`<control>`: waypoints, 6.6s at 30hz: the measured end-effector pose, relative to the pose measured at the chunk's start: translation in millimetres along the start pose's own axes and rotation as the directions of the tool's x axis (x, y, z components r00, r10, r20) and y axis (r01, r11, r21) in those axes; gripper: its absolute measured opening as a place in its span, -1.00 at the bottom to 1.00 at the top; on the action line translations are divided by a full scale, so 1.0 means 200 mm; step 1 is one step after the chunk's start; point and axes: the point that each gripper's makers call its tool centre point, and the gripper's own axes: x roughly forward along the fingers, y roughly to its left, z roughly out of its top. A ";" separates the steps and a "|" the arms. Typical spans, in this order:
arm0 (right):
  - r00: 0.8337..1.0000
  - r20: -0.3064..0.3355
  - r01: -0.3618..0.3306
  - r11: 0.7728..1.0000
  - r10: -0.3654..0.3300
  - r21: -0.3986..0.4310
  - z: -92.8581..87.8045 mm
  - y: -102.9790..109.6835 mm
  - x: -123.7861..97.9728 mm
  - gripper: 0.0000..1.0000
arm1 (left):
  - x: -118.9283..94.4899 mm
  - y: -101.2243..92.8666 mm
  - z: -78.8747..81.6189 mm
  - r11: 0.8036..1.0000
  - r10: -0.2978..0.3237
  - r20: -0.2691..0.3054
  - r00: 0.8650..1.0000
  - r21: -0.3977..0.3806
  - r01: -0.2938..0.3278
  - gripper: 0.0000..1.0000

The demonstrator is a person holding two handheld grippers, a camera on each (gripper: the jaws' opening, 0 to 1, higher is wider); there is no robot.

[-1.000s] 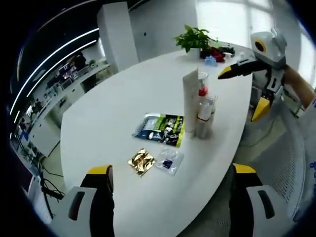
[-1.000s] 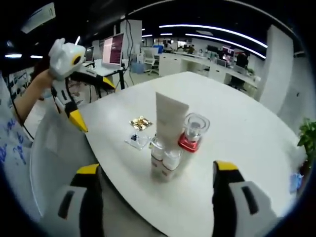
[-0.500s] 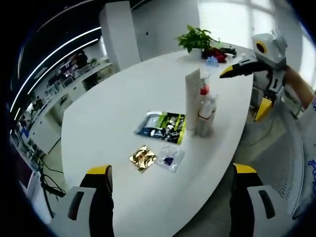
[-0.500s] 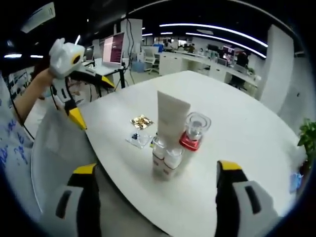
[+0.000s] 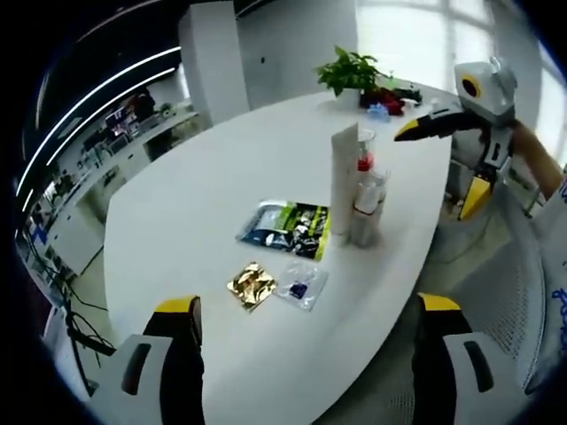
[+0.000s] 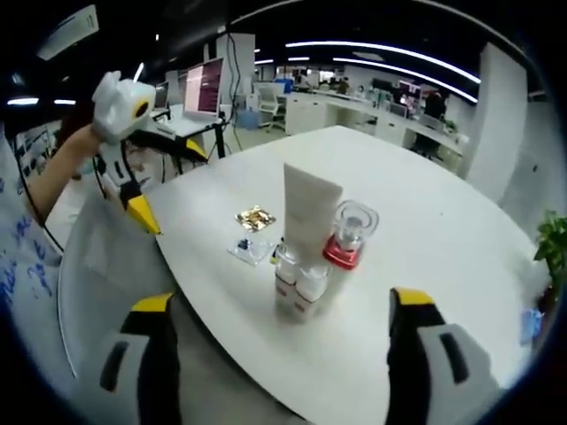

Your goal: Arrange the skincare products in the storage area until every visible bottle or jar stands upright without overlapping.

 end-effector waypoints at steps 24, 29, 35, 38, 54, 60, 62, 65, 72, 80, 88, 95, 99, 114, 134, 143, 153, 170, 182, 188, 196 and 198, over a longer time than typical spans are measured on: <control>1.000 -0.012 0.002 1.000 -0.001 0.005 -0.01 0.01 0.00 0.99 | 0.16 0.05 -0.04 1.000 -0.015 -0.062 0.998 -0.006 0.014 0.64; 1.000 -0.012 -0.001 1.000 0.001 0.008 -0.01 0.01 0.01 0.99 | 0.23 0.06 -0.05 1.000 -0.023 -0.089 0.996 -0.002 0.023 0.50; 1.000 -0.014 0.003 1.000 -0.003 0.010 -0.01 0.00 0.02 0.99 | 0.29 0.10 -0.03 1.000 -0.012 -0.082 0.997 -0.004 0.011 0.27; 1.000 -0.016 0.007 1.000 -0.007 0.015 -0.02 -0.01 0.02 0.99 | 0.34 0.11 -0.03 1.000 -0.024 -0.093 0.995 -0.010 0.023 0.21; 1.000 -0.023 0.010 1.000 -0.010 0.030 -0.04 -0.03 0.03 0.99 | 0.57 0.16 -0.11 0.999 -0.035 -0.193 0.981 0.011 0.037 -0.02; 1.000 -0.029 0.006 1.000 -0.005 0.031 -0.04 -0.03 0.04 0.99 | 0.63 0.17 -0.13 0.999 -0.038 -0.234 0.971 0.021 0.044 -0.05; 1.000 -0.028 0.006 0.999 -0.006 0.031 -0.04 -0.03 0.04 0.99 | 0.64 0.18 -0.14 0.999 -0.040 -0.241 0.970 0.019 0.045 -0.06; 1.000 -0.029 0.007 1.000 -0.007 0.030 -0.04 -0.03 0.04 0.99 | 0.66 0.18 -0.14 0.999 -0.043 -0.252 0.967 0.020 0.050 -0.06; 0.999 -0.031 0.009 0.999 -0.008 0.033 -0.05 -0.04 0.04 0.99 | 0.70 0.17 -0.20 0.998 -0.067 -0.295 0.953 -0.012 0.066 -0.06; 0.999 -0.041 0.005 0.999 -0.004 0.032 -0.05 -0.03 0.05 0.99 | 0.71 0.17 -0.21 0.996 -0.089 -0.292 0.952 -0.048 0.078 -0.05; 0.999 -0.044 0.003 1.000 -0.002 0.023 -0.05 -0.03 0.05 0.99 | 0.70 0.21 -0.23 0.996 -0.087 -0.287 0.954 -0.056 0.074 -0.11; 0.999 -0.048 -0.002 1.000 0.003 0.022 -0.05 -0.02 0.06 0.99 | 0.67 0.25 -0.27 0.996 -0.083 -0.295 0.952 -0.061 0.068 -0.10; 0.999 -0.046 -0.005 1.000 0.006 0.021 -0.05 -0.02 0.06 0.99 | 0.65 0.28 -0.29 0.996 -0.083 -0.298 0.951 -0.059 0.068 -0.07; 0.999 -0.051 -0.011 1.000 0.012 0.017 -0.06 -0.02 0.06 0.99 | 0.54 0.37 -0.41 0.991 -0.121 -0.332 0.935 0.012 0.133 0.00; 0.998 -0.057 -0.011 1.000 0.012 0.018 -0.06 -0.01 0.07 0.97 | 0.41 0.50 -0.57 0.942 -0.168 -0.482 0.860 0.179 0.284 0.14; 0.998 -0.058 -0.018 1.000 0.019 0.017 -0.06 -0.01 0.08 0.96 | 0.36 0.57 -0.63 0.925 -0.149 -0.545 0.825 0.218 0.311 0.10; 0.999 -0.047 -0.013 1.000 0.015 0.028 -0.06 -0.02 0.07 0.97 | 0.34 0.59 -0.65 0.922 -0.121 -0.587 0.800 0.233 0.310 0.06; 0.999 -0.024 -0.037 0.999 0.038 0.037 -0.06 -0.02 0.07 0.96 | 0.29 0.54 -0.54 0.935 -0.118 -0.537 0.835 0.223 0.275 0.13; 0.999 -0.018 -0.027 0.999 0.028 0.044 -0.08 -0.06 0.04 0.96 | 0.26 0.46 -0.45 0.948 -0.109 -0.474 0.874 0.214 0.234 0.15; 1.000 -0.009 -0.029 0.999 0.030 0.035 -0.07 -0.06 0.04 0.96 | 0.21 0.43 -0.37 0.958 -0.092 -0.413 0.906 0.210 0.193 0.18; 0.999 0.001 -0.033 0.999 0.033 0.025 -0.06 -0.07 0.03 0.96 | 0.16 0.36 -0.28 0.967 -0.064 -0.336 0.940 0.213 0.142 0.25; 1.000 0.000 -0.029 0.999 0.029 0.025 -0.06 -0.07 0.03 0.96 | 0.14 0.34 -0.26 0.969 -0.065 -0.310 0.948 0.207 0.134 0.26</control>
